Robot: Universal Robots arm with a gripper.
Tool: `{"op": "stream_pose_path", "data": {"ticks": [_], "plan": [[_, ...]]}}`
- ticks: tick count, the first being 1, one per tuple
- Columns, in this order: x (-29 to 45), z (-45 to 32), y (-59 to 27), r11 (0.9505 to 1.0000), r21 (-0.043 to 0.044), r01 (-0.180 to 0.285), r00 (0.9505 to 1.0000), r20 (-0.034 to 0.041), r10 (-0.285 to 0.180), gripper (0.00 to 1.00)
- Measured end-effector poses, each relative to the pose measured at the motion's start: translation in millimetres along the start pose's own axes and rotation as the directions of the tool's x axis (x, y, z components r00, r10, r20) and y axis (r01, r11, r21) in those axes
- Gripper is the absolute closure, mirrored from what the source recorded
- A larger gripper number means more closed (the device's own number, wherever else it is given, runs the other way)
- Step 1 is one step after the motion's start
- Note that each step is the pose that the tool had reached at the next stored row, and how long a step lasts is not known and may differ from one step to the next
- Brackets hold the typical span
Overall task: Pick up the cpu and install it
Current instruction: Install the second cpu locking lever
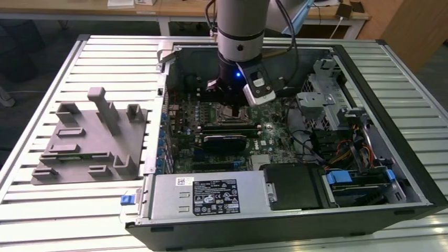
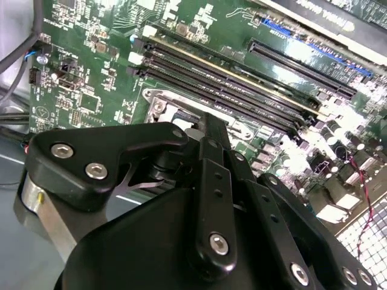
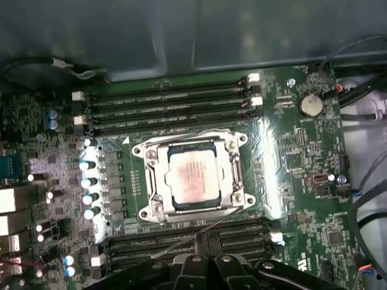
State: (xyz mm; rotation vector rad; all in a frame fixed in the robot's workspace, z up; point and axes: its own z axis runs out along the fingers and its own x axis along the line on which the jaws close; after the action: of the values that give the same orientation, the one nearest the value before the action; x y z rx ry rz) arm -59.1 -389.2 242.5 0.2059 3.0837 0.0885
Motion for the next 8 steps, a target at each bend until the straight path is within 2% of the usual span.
{"op": "stream_pose_path", "data": {"ticks": [4, 8], "plan": [[3.1, 2.2, -3.6, 0.9999, -0.0168, 0.001, 1.0, 0.0013, -0.001, 0.89], [9.4, 5.0, -6.2, 0.9998, -0.0193, 0.001, 1.0, 0.0033, -0.001, 0.89]]}}
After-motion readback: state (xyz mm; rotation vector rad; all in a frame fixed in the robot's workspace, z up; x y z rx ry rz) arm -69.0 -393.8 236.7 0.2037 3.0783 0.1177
